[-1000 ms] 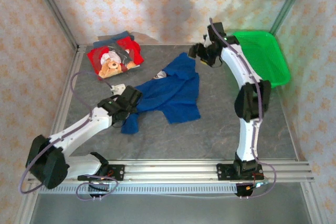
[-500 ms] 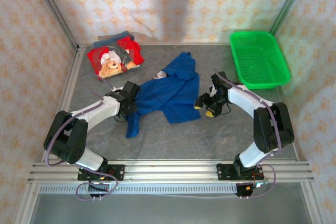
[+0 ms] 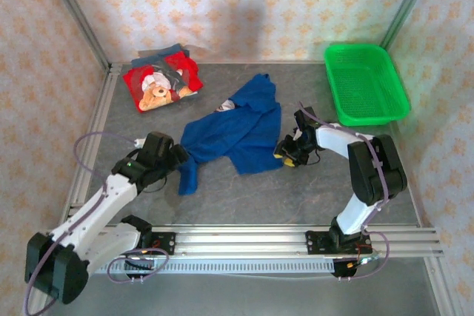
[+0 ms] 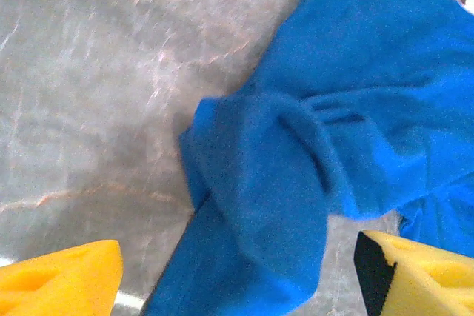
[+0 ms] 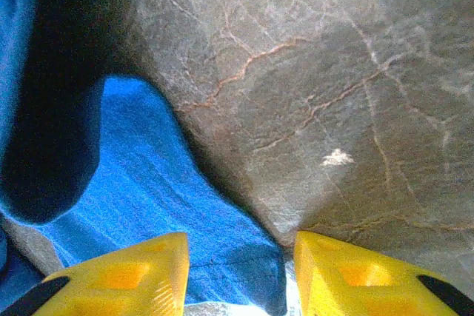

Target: Fold and stack the t-shirts

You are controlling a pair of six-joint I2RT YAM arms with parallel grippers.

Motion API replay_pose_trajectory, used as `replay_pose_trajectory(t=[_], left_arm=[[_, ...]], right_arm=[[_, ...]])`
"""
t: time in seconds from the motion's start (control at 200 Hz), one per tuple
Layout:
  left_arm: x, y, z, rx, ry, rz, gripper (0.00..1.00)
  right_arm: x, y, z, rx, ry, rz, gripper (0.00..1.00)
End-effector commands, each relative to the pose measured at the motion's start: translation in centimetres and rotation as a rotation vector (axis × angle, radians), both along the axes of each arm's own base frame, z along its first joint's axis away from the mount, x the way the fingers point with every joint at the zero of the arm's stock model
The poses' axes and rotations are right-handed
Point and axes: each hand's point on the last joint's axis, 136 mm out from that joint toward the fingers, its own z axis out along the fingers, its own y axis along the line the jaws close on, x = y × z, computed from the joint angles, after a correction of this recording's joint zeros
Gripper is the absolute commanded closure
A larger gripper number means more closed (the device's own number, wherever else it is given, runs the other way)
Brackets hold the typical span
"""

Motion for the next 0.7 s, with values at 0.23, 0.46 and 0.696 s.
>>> replay_pose_trajectory(t=[0.23,0.46,0.696], left_arm=[[-5.2,0.9,-4.8,-0.074,0.146,0.096,0.18],[-5.0,0.4,-6.0,-0.074,0.186,0.074,0.20],[-5.0,0.1,-7.4,-0.086,0.202,0.068,0.22]], right_arm=[[-2.0,-0.6,-0.8,-0.035,0.065,0.005,0.64],[-3.3,-0.4,-0.7,-0.059,0.093,0.037,0.68],[-3.5,-0.5,-0.8,-0.064,0.090,0.022,0.78]])
